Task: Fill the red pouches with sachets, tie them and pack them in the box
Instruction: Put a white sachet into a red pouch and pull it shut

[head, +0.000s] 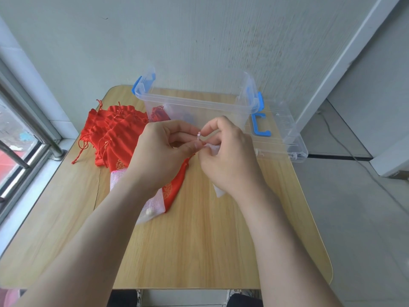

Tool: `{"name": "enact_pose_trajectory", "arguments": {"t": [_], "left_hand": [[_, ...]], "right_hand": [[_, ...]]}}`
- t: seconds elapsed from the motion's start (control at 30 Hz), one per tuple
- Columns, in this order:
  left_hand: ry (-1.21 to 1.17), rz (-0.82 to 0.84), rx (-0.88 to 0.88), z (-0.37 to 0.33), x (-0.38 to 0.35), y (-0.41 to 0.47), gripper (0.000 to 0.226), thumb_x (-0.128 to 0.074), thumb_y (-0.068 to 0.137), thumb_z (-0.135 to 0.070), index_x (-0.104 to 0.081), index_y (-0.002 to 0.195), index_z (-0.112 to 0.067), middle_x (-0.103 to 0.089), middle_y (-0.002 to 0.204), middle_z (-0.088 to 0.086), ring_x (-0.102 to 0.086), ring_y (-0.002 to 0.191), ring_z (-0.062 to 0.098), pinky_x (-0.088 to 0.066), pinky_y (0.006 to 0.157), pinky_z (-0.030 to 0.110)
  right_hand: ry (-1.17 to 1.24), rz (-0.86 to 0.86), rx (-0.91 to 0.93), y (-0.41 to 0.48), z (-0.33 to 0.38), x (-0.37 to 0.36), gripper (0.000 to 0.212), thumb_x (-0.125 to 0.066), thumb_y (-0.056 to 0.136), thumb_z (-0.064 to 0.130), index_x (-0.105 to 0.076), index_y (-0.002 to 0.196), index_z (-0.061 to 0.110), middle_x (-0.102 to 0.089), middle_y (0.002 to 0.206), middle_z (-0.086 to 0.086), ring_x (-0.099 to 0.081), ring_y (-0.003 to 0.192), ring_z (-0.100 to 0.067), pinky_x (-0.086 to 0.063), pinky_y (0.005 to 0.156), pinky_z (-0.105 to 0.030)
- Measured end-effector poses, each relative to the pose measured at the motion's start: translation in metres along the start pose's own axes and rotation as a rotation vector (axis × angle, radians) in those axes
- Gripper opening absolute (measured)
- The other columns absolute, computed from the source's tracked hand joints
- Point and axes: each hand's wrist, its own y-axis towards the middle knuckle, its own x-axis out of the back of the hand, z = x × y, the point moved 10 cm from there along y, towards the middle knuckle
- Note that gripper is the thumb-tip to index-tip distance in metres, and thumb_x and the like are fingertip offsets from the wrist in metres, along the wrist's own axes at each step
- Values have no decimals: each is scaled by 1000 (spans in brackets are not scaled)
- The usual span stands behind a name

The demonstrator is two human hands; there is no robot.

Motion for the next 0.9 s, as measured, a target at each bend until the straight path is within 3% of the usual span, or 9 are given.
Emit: {"name": "enact_pose_trajectory", "arguments": {"t": [0.07,0.2,0.37,0.5,0.6,0.7,0.8,0.9], "left_hand": [[11,4,-23,-3,-2,-1,17,-80,92,-3,-78,102,-16,-83,90,0,-80,92,22,-61,94,53],[-3,-12,-59,-7,0,0,18,-79,92,2,-80,103,-12,-83,90,1,-81,90,19,-63,92,49],[-111,-23,-31,-3,6,3,27,-79,93,-1,-76,117,-14,-83,93,5,-80,94,24,-61,99,51],[-175,19,10,0,-1,3,29,-78,94,-3,-74,120,-15,-82,97,12,-79,98,34,-60,101,53],[-223,31,52,5,-2,3,29,-77,93,-1,-75,120,-13,-82,99,14,-79,99,31,-61,98,43],[-267,-13,72,6,4,3,27,-77,92,2,-77,116,-9,-82,100,14,-80,98,26,-61,93,34],[-328,-26,106,6,6,3,26,-76,91,3,-77,116,-6,-82,97,13,-80,89,17,-59,78,18],[-347,-25,126,5,6,2,25,-76,91,3,-77,114,-6,-82,97,13,-80,89,17,-58,76,16]], "right_hand": [[-14,5,-5,0,0,-2,23,-64,87,12,-57,100,30,-70,77,9,-67,78,-11,-51,70,-32],[176,96,-113,2,-6,-9,13,-61,99,17,-54,100,28,-72,81,4,-61,68,-4,-44,62,-21],[346,166,-206,2,-13,-16,19,-68,98,28,-68,117,31,-79,90,10,-72,86,-2,-51,78,-25],[343,164,-251,-1,-21,-14,19,-70,83,36,-79,98,28,-78,86,13,-73,87,1,-53,75,-20],[288,146,-261,0,-28,-14,13,-69,92,28,-81,96,25,-78,81,10,-75,84,-5,-59,76,-29],[217,169,-190,1,-22,-17,18,-66,100,35,-79,94,23,-75,76,9,-72,77,-10,-54,70,-31],[221,200,-151,0,-17,-20,19,-64,103,39,-74,99,24,-76,85,6,-72,82,-12,-57,72,-37],[217,208,-126,0,-13,-22,17,-65,103,39,-73,104,24,-78,89,3,-73,84,-17,-58,76,-42]]}}
